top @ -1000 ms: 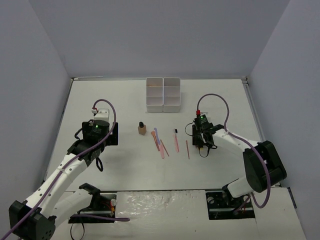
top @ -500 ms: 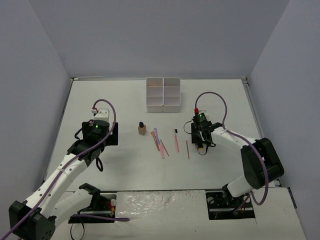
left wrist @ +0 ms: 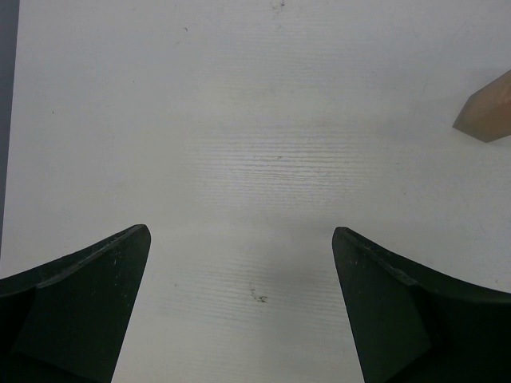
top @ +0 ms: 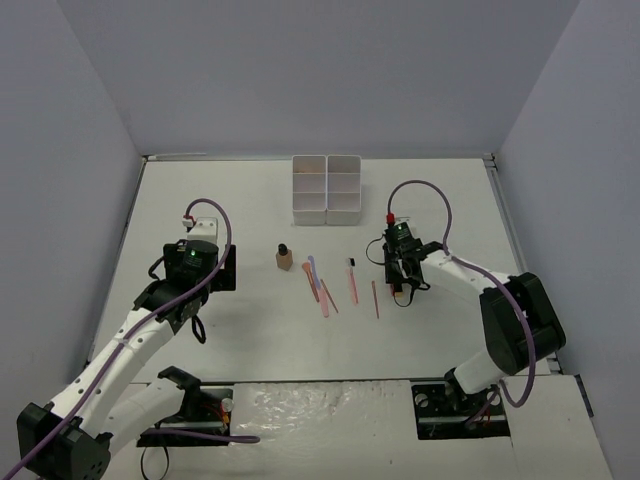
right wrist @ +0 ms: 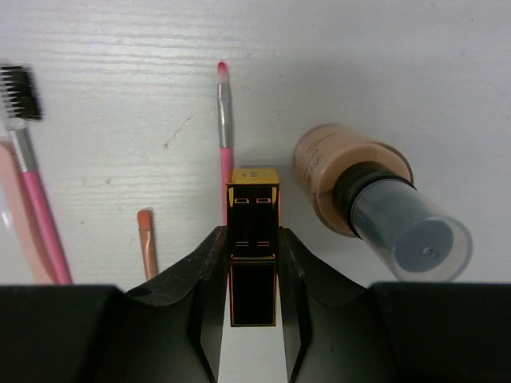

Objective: Organize the makeup

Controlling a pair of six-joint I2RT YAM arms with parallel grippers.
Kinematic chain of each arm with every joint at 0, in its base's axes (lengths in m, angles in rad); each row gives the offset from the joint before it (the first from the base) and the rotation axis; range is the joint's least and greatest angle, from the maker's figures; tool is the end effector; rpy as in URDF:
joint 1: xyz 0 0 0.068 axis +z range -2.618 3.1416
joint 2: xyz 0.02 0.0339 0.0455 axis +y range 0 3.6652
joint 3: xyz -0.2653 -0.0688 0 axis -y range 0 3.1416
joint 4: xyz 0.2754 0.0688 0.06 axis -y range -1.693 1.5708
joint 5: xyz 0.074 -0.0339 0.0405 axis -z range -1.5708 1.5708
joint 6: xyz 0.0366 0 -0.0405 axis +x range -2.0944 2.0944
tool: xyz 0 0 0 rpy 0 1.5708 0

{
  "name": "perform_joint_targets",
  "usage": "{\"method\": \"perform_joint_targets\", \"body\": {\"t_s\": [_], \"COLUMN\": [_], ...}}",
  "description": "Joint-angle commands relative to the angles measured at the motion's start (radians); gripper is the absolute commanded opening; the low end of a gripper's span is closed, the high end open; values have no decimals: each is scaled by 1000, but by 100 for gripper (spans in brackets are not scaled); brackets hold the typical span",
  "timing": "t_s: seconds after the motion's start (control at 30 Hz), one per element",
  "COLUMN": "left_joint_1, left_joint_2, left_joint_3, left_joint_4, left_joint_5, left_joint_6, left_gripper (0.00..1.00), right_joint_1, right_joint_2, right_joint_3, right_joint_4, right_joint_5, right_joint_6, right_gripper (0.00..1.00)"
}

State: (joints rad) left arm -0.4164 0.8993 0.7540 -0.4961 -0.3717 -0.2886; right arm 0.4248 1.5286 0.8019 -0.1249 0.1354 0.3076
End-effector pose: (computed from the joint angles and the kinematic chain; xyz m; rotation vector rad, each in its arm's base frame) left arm 0.2091 -0.0779 0.2760 -0.0650 2.1612 0.0073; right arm 0.3001 0.1303 0.1575 -0.0801 2.4180 0.1725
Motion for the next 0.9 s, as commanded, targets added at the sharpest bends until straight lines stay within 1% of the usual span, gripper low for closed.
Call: {"method": "perform_joint_targets", "body": {"t_s": [0.0, 0.13, 0.27, 0.37, 0.43, 0.53, 0.6, 0.63, 0.67, 0.77, 0.87], "left_joint_1": [5, 5, 5, 5, 7, 6, 6, 5, 6, 5, 7], "left_joint_2": [-11, -7, -8, -13, -15, -16, -17, -16, -15, -6, -1], "left_joint_3": [23, 24, 25, 24, 22, 22, 22, 21, 21, 22, 25], "left_joint_4": [35, 37, 35, 33, 33, 29, 29, 30, 30, 34, 32], "left_joint_5": [-22, -21, -21, -20, -18, -13, -12, -13, -16, -25, -33], "left_joint_6": [9, 9, 11, 11, 11, 11, 13, 16, 18, 21, 21], "left_gripper": [97, 97, 97, 97, 97, 97, 97, 97, 97, 97, 97], "right_joint_1": [3, 12, 14, 14, 14, 12, 13, 14, 13, 12, 13], "right_joint_2": [-108, -116, -45, 56, 113, 211, 278, 319, 332, 439, 507], "right_joint_3": [141, 297, 493, 651, 725, 833, 902, 944, 977, 1080, 1174], "right_joint_4": [-19, -62, -87, -98, -99, -98, -94, -94, -94, -87, -81], "right_joint_5": [-71, -192, -255, -281, -302, -333, -350, -365, -370, -362, -340], "right_joint_6": [-58, -189, -420, -600, -758, -930, -1009, -1083, -1117, -1219, -1258], "right_gripper": [0, 0, 0, 0, 0, 0, 0, 0, 0, 0, 0]}}
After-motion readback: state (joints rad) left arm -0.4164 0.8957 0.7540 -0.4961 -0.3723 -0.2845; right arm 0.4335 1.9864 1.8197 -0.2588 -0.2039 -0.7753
